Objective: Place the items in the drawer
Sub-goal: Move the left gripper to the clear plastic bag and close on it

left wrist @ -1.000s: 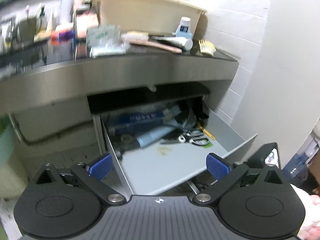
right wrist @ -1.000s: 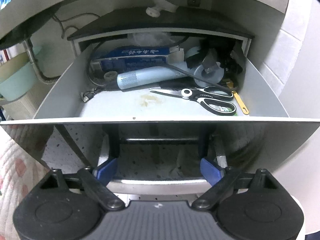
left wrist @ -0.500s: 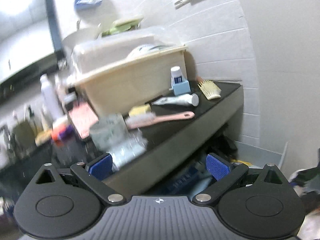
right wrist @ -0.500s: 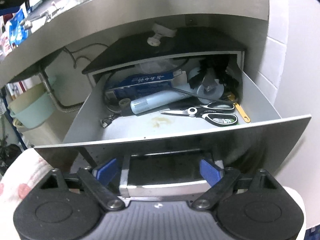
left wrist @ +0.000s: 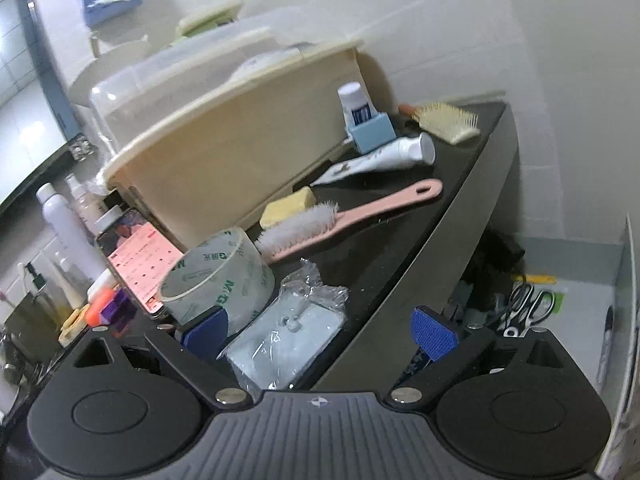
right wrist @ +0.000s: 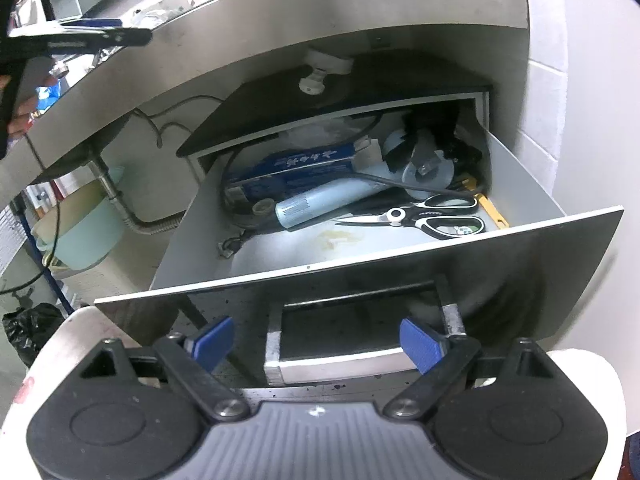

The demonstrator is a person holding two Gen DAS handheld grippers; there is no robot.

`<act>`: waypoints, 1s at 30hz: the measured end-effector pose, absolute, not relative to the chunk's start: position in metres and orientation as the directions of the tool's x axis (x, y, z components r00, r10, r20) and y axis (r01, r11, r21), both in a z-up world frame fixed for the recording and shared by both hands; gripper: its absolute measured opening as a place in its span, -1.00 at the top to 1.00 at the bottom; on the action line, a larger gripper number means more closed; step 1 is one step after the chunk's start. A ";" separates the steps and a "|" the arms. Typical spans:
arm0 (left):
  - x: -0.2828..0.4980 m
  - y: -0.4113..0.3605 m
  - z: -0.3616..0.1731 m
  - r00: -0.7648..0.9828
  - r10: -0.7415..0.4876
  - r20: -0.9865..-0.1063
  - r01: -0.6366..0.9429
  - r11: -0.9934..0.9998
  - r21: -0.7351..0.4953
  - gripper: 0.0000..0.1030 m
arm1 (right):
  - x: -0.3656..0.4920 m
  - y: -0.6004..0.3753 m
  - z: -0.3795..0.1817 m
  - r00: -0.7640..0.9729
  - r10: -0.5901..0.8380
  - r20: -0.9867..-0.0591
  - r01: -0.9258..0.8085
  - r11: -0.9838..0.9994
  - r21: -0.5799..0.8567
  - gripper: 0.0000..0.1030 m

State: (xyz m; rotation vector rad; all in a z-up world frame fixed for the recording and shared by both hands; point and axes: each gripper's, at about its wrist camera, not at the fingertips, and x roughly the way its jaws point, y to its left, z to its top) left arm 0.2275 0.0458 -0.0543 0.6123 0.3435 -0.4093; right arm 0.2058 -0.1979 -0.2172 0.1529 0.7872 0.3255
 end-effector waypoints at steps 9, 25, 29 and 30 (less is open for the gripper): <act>0.248 0.054 -0.060 0.810 -0.325 -0.489 0.548 0.718 0.430 -0.74 | 0.208 -0.193 -0.216 0.654 0.357 -0.667 -0.235 0.934 0.270 -0.75; 0.226 0.056 -0.046 0.800 -0.357 -0.483 0.564 0.721 0.402 0.23 | 0.211 -0.189 -0.223 0.641 0.357 -0.680 -0.215 0.933 0.288 -0.75; 0.222 0.057 -0.040 0.794 -0.362 -0.488 0.561 0.745 0.360 0.33 | 0.210 -0.189 -0.222 0.643 0.359 -0.676 -0.216 0.933 0.289 -0.75; 0.220 0.057 -0.039 0.795 -0.362 -0.487 0.559 0.750 0.353 0.35 | 0.210 -0.189 -0.222 0.644 0.359 -0.676 -0.214 0.933 0.291 -0.75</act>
